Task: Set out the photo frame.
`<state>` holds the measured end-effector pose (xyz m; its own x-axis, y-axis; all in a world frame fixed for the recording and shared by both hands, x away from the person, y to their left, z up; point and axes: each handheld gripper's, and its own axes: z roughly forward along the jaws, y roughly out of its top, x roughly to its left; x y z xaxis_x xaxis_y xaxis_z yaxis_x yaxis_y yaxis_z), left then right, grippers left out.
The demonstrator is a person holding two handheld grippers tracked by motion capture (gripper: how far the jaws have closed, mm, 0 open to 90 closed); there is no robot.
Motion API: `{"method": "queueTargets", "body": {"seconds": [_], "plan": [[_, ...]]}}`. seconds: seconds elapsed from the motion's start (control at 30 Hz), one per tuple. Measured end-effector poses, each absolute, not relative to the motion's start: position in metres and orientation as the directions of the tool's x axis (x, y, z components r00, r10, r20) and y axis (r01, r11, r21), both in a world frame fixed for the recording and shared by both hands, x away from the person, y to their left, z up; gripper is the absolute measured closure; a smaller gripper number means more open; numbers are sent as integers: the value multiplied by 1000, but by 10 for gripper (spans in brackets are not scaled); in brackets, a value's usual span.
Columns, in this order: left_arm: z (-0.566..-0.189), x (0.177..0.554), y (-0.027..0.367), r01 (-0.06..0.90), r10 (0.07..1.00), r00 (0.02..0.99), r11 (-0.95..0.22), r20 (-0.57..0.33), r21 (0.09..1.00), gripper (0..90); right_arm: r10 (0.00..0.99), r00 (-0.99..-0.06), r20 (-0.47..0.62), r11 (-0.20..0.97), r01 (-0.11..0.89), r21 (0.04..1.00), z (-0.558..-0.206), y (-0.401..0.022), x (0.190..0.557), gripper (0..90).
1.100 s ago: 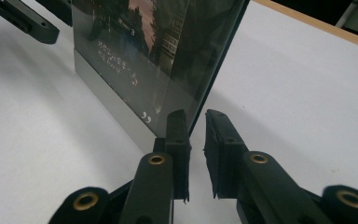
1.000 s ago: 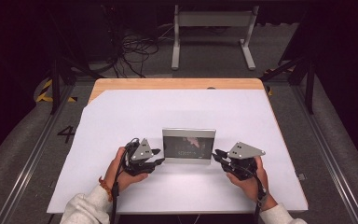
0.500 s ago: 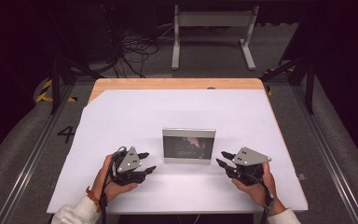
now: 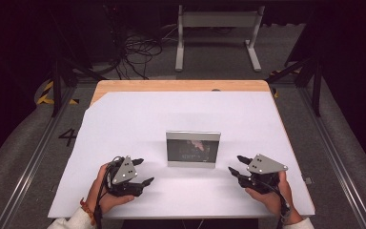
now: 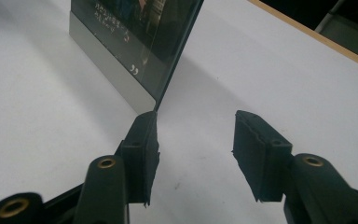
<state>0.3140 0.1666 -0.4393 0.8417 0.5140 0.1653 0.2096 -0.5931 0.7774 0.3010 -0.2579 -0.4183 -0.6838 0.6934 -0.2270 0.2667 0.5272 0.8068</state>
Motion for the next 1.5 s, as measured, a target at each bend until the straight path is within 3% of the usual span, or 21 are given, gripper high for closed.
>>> {"method": "queueTargets", "body": {"seconds": [0.3, 0.6, 0.9, 1.5], "plan": [[-448, 306, 183, 247, 547, 826, -572, 139, 782, 166, 697, -675, -242, 542, 276, 794, -425, -262, 297, 347], [-451, 296, 209, 298, 596, 801, -491, 65, 819, 128, 713, -663, -228, 527, 292, 798, -434, -268, 294, 195], [-456, 299, 210, 317, 597, 800, -511, 64, 799, 112, 714, -660, -235, 534, 295, 792, -438, -266, 295, 150], [-456, 299, 209, 315, 596, 800, -522, 74, 793, 86, 709, -664, -237, 541, 297, 787, -440, -263, 296, 143]]}}
